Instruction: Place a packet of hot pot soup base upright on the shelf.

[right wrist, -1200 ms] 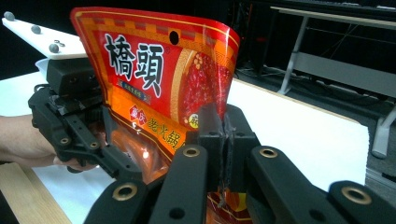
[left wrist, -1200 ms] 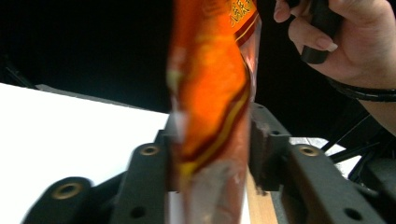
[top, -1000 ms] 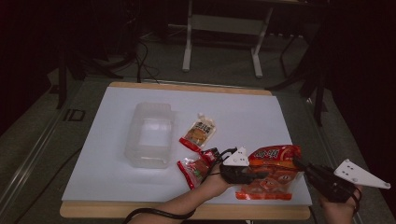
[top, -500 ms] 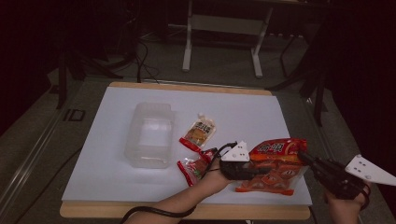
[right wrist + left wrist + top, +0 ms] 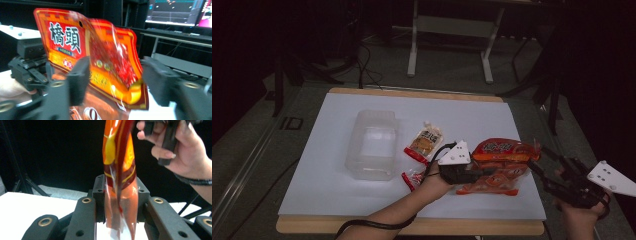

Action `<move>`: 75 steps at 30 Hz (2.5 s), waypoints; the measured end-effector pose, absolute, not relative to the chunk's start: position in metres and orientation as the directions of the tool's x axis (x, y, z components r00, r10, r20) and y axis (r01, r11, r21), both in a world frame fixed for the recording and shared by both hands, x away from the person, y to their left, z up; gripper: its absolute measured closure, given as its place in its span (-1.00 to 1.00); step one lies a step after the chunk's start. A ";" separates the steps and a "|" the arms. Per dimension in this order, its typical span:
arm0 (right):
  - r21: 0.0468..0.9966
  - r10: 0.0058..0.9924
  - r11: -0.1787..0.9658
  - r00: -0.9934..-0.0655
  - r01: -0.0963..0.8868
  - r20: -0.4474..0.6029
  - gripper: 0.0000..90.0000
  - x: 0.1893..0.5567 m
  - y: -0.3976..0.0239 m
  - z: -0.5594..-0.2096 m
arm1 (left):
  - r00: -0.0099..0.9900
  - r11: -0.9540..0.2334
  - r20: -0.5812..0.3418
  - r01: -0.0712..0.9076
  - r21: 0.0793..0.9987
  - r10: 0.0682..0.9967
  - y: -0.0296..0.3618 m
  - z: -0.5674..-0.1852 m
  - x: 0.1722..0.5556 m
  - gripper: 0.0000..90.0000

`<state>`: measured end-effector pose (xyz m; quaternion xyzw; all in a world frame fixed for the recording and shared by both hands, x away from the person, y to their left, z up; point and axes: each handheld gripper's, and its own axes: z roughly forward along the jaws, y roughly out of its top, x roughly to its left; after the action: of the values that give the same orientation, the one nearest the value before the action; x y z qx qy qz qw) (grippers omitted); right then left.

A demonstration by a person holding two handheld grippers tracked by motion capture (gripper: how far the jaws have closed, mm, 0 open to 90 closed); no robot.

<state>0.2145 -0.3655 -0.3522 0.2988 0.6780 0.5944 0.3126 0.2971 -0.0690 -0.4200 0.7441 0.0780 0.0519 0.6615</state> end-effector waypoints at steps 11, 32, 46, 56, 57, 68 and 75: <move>0.996 0.773 0.079 -0.634 0.042 -0.034 -0.69 0.220 -0.358 -0.358 | 0.963 -0.078 -0.009 0.031 0.996 0.268 -0.034 -0.398 0.308 0.59; 0.993 0.723 0.095 -0.690 0.073 -0.018 -0.75 0.231 -0.331 -0.374 | 0.872 -0.001 0.035 -0.039 0.999 0.487 0.061 -0.354 0.325 0.59; 0.987 0.698 0.131 -0.716 0.098 -0.021 -0.74 0.239 -0.319 -0.387 | 0.757 0.066 0.012 -0.073 0.995 0.653 0.127 -0.343 0.342 0.59; 0.982 0.687 0.146 -0.727 0.120 -0.013 -0.74 0.242 -0.314 -0.393 | 0.657 0.063 0.005 -0.079 0.995 0.754 0.167 -0.357 0.353 0.59; 0.981 0.686 0.150 -0.728 0.121 -0.015 -0.74 0.243 -0.313 -0.393 | 0.657 0.063 0.005 -0.079 0.995 0.754 0.167 -0.357 0.353 0.59; 0.976 0.664 0.169 -0.748 0.140 -0.008 -0.74 0.245 -0.308 -0.399 | 0.566 0.089 -0.050 -0.042 0.995 0.823 0.204 -0.391 0.363 0.59; 0.974 0.652 0.175 -0.758 0.147 -0.003 -0.74 0.247 -0.306 -0.402 | 0.573 0.074 -0.048 -0.021 0.997 0.818 0.215 -0.410 0.372 0.59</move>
<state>0.2469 -0.3060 -0.4018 0.2716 0.7352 0.5818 0.2172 0.3721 0.2146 -0.4099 0.6001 0.3322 0.3211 0.6530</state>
